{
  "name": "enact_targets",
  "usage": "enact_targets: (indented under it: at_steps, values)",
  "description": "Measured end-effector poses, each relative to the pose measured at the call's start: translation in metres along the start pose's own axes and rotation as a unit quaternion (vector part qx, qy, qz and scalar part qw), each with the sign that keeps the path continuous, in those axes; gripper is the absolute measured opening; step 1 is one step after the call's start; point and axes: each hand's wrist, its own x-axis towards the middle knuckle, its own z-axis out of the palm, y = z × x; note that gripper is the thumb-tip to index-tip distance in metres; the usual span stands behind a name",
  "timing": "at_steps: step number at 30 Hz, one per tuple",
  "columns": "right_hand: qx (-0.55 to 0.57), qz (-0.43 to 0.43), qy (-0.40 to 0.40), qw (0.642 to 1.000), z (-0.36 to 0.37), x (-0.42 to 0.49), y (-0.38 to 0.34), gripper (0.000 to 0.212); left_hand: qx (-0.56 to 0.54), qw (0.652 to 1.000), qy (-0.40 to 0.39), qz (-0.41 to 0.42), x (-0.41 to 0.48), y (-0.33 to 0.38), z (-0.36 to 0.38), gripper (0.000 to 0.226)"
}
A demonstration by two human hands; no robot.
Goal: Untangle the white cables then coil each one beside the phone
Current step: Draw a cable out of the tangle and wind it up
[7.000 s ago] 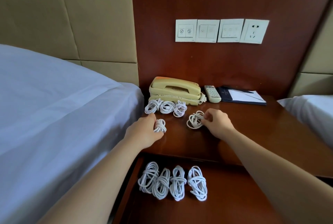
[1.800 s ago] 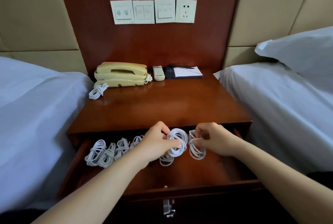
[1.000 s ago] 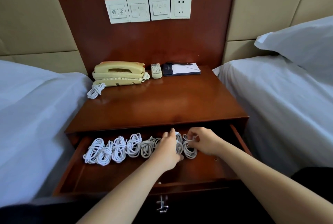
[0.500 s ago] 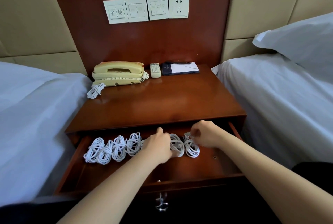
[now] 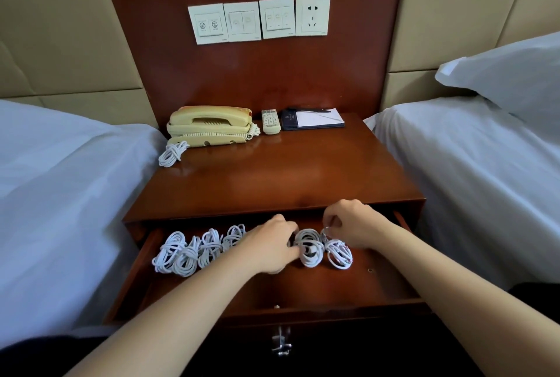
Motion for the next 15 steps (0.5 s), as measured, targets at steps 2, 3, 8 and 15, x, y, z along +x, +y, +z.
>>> enact_targets:
  at_steps: [2, 3, 8, 15]
  values:
    - [0.009, -0.023, -0.003, 1.000, -0.010, -0.001, -0.009, 0.010, -0.035, 0.999, -0.007, 0.019, -0.006, -0.007, -0.013, 0.039]
    - [0.011, -0.037, -0.006, 0.999, -0.017, -0.002, -0.014, 0.010, -0.043, 0.999, -0.011, 0.024, -0.009, -0.012, -0.020, 0.037]
    - [0.011, -0.094, -0.018, 0.995, -0.052, 0.016, -0.046, 0.005, -0.057, 0.998, -0.002, 0.004, -0.022, -0.054, -0.061, 0.035]
    - [0.023, -0.135, -0.016, 0.990, -0.054, 0.088, -0.121, 0.009, -0.120, 0.974, 0.160, -0.109, -0.013, -0.153, -0.089, 0.017]
